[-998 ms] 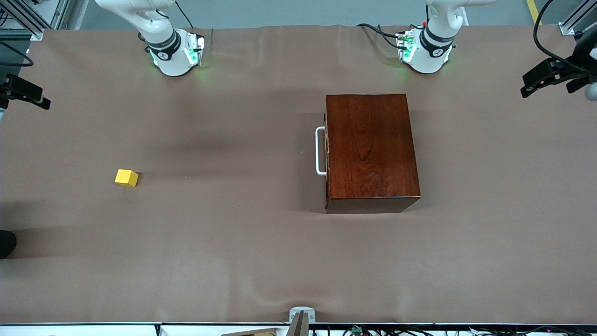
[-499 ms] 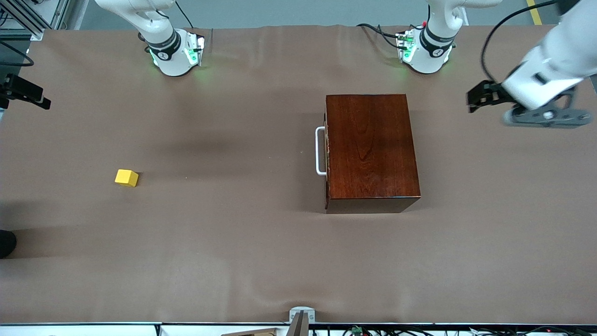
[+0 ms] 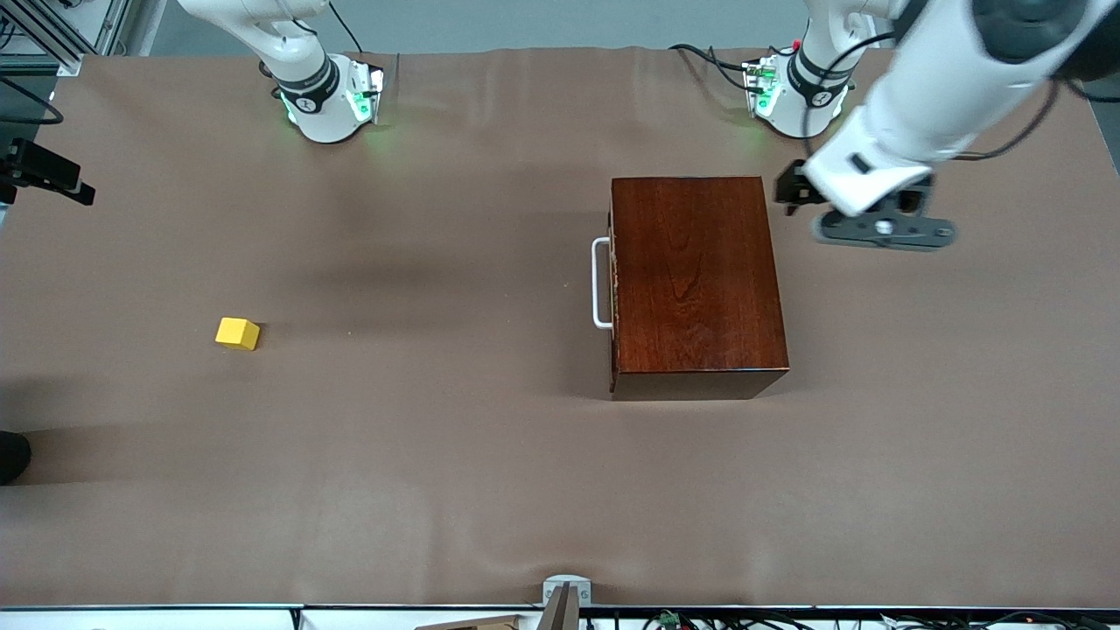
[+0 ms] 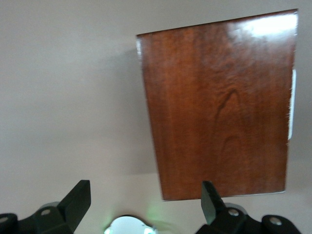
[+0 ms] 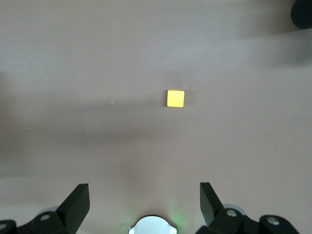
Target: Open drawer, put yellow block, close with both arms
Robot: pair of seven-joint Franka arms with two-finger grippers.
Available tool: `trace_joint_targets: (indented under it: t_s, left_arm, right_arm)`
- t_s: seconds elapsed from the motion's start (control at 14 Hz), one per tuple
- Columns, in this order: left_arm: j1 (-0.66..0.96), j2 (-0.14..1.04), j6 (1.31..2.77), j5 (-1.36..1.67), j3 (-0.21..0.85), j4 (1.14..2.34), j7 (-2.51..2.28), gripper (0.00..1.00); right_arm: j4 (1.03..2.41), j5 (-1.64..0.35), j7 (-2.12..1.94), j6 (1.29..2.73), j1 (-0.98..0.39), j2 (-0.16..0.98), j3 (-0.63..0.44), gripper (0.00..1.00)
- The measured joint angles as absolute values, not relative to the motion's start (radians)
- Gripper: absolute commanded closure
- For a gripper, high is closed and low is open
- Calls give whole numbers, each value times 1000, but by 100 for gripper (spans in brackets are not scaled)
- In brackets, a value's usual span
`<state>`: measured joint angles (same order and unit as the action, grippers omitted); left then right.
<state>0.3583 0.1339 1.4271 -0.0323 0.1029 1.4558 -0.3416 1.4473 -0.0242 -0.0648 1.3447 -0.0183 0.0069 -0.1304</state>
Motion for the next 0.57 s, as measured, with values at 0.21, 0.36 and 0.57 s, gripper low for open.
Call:
trace_joint_targets:
  t_s: [0.21, 0.36, 0.57]
  left_arm:
    - [476, 209, 1485, -32, 103, 1433, -502, 0]
    - [554, 275, 1553, -34, 102, 1422, -608, 0]
    - [652, 398, 1638, -91, 100, 1355, -651, 0]
  right_arm:
    - [1447, -24, -65, 1345, -18, 7, -130, 0]
    - [1447, -24, -65, 1345, -18, 7, -130, 0]
    - [1447, -24, -65, 1345, -18, 7, -129, 0]
